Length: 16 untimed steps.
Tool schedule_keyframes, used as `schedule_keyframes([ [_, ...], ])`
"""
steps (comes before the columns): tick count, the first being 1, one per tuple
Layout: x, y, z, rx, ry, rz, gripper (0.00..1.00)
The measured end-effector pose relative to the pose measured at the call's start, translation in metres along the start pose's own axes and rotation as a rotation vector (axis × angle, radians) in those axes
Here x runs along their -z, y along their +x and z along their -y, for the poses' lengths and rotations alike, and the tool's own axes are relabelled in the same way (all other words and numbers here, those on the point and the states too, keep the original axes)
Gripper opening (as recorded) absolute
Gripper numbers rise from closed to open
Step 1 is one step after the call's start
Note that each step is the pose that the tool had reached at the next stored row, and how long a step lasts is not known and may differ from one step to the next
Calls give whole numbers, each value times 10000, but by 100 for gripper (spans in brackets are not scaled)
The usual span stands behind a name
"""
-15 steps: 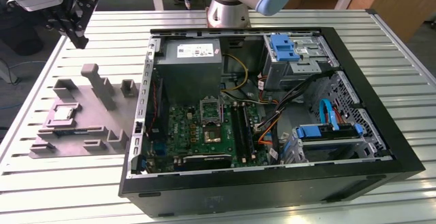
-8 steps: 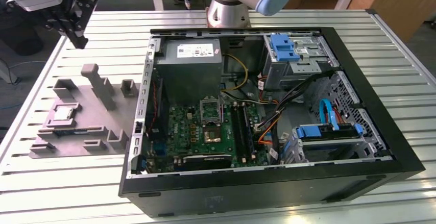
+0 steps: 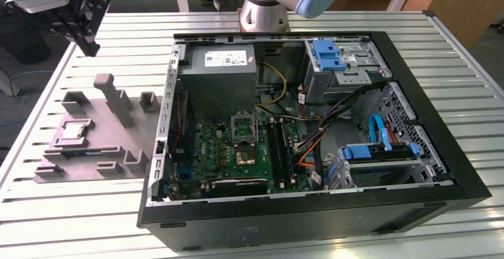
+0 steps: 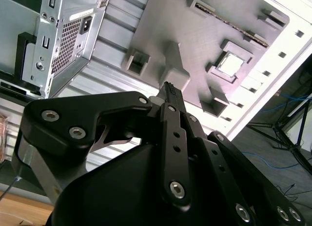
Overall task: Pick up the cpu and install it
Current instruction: 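Reach for the cpu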
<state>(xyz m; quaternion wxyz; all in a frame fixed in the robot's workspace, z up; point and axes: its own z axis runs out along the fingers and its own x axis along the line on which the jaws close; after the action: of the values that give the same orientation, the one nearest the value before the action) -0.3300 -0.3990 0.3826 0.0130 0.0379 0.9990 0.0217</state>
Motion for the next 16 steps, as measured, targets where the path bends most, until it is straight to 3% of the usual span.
schedule_keyframes([
  [16,-8,38,3,0,-1,1,11],
])
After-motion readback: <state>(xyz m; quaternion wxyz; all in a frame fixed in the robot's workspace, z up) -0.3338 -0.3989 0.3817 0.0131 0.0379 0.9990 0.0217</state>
